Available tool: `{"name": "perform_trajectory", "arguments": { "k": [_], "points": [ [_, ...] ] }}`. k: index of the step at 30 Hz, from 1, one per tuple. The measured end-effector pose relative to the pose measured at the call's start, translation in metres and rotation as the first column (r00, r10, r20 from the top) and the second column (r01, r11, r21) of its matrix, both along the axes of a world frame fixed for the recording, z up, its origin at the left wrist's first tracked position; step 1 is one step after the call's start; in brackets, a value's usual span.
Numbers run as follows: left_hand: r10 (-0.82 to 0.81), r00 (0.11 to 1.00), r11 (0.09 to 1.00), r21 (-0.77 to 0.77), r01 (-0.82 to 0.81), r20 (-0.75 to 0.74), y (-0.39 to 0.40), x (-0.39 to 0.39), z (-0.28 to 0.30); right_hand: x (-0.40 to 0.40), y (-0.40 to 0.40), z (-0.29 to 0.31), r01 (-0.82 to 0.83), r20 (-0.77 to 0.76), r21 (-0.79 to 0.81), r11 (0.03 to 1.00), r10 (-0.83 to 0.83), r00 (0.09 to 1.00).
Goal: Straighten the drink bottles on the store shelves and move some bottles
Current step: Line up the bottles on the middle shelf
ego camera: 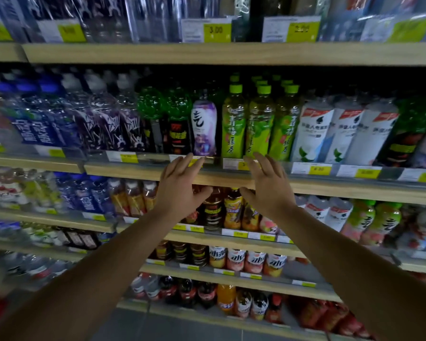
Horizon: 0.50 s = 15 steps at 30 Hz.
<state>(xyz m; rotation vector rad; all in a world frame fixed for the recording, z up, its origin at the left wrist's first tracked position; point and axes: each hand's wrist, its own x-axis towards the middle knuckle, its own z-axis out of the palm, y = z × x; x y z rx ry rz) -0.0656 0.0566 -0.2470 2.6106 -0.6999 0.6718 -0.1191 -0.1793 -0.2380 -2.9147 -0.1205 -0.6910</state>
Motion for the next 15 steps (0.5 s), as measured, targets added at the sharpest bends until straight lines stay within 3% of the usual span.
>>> {"name": "perform_trajectory", "arguments": {
  "k": [10,15],
  "points": [
    [-0.050,0.998,0.998,-0.032,0.049,-0.047,0.026,0.036,-0.002,0.031,0.029,-0.047,0.198,-0.056,-0.101,0.975,-0.205,0.977],
    [-0.095,0.994,0.995,-0.026,0.097,0.046,0.015,0.052,0.019,0.036,0.030,-0.065,0.237,-0.036,-0.146,0.961,-0.244,0.969]
  ]
}}
